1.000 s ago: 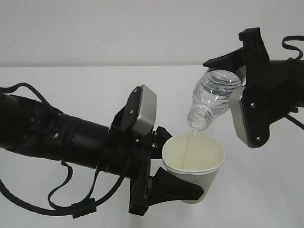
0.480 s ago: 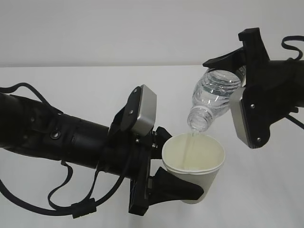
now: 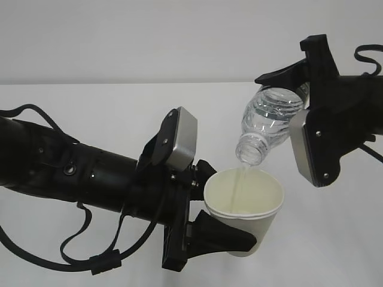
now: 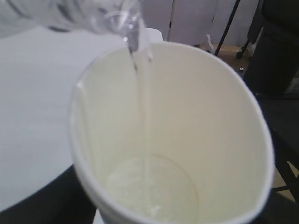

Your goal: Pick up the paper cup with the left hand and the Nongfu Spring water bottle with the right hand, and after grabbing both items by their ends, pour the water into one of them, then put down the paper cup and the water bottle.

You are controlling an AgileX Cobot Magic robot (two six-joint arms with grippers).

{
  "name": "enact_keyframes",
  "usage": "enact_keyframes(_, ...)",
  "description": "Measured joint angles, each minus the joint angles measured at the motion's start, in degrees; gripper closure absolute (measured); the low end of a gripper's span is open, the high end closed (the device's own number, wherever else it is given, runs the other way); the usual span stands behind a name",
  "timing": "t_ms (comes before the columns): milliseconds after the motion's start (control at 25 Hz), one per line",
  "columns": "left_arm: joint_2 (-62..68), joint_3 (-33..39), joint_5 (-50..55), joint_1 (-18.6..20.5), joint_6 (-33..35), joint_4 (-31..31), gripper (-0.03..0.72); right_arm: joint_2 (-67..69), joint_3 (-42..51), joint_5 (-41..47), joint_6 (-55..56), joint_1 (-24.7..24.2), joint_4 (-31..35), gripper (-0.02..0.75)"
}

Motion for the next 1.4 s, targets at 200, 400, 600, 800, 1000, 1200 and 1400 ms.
enact_keyframes(200,0.0,0.0,0.0,0.0,0.0,0.0,0.211,0.0,0.0,0.0,-0.23,0.0,0.0,0.276)
enact_keyframes(400,0.0,0.0,0.0,0.0,0.0,0.0,0.211,0.0,0.0,-0.07,-0.34,0.0,0.0,0.276)
enact_keyframes(600,0.0,0.0,0.0,0.0,0.0,0.03,0.212,0.0,0.0,-0.21,-0.45,0.0,0.0,0.276)
enact_keyframes(800,0.0,0.0,0.0,0.0,0.0,0.13,0.212,0.0,0.0,-0.21,-1.22,0.0,0.0,0.276)
enact_keyframes(1000,0.0,0.0,0.0,0.0,0.0,0.13,0.213,0.0,0.0,-0.21,-1.32,0.0,0.15,0.276)
enact_keyframes(1200,0.0,0.0,0.0,0.0,0.0,0.13,0.213,0.0,0.0,-0.25,-1.44,0.0,0.25,0.277)
enact_keyframes(1400,0.0,0.0,0.0,0.0,0.0,0.13,0.213,0.0,0.0,-0.25,-1.44,0.0,0.38,0.277)
